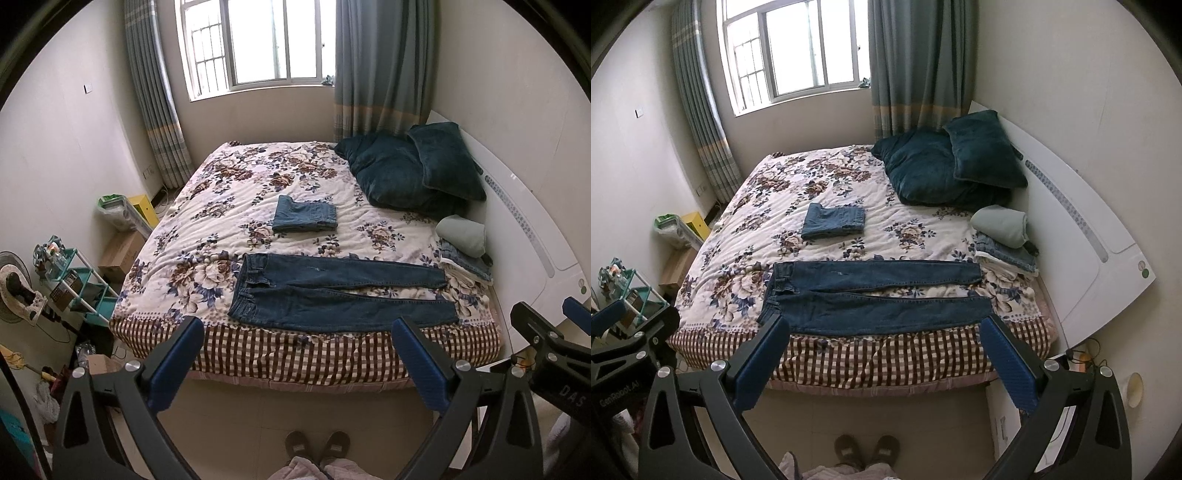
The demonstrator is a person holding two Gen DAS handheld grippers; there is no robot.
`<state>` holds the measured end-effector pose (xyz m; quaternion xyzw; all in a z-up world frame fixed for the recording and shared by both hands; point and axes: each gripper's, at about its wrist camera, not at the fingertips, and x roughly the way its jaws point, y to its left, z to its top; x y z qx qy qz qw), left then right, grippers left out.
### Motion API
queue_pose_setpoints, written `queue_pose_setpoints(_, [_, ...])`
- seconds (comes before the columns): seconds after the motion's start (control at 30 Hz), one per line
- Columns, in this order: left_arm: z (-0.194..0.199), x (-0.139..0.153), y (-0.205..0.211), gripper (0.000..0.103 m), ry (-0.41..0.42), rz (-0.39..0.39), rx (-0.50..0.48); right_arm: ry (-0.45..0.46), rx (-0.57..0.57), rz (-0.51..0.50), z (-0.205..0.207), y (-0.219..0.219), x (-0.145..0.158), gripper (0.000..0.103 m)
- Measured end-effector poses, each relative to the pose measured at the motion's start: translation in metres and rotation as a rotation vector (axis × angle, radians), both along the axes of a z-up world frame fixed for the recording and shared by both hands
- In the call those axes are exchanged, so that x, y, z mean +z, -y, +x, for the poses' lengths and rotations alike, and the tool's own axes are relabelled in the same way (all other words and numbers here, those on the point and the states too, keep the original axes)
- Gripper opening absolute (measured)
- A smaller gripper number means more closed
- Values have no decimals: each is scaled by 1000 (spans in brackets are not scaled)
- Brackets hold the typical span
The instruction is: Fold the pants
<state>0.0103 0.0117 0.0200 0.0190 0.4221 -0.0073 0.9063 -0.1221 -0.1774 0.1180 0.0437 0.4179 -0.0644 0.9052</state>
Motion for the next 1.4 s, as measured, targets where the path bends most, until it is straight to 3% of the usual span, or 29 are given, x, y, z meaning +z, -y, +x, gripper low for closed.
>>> queue_pose_setpoints(1.17, [-8, -2, -6, 103, -6, 1, 5, -6, -5, 7, 3, 11, 0, 103])
queue_pose_setpoints(1.3, [-1, -13, -2, 103, -9, 19, 33, -16, -19, 40, 18, 33, -15, 103])
queue_pose_setpoints(1.4, [15, -35, 13, 103, -14, 34, 53, -32, -38, 70, 37, 54, -47, 103])
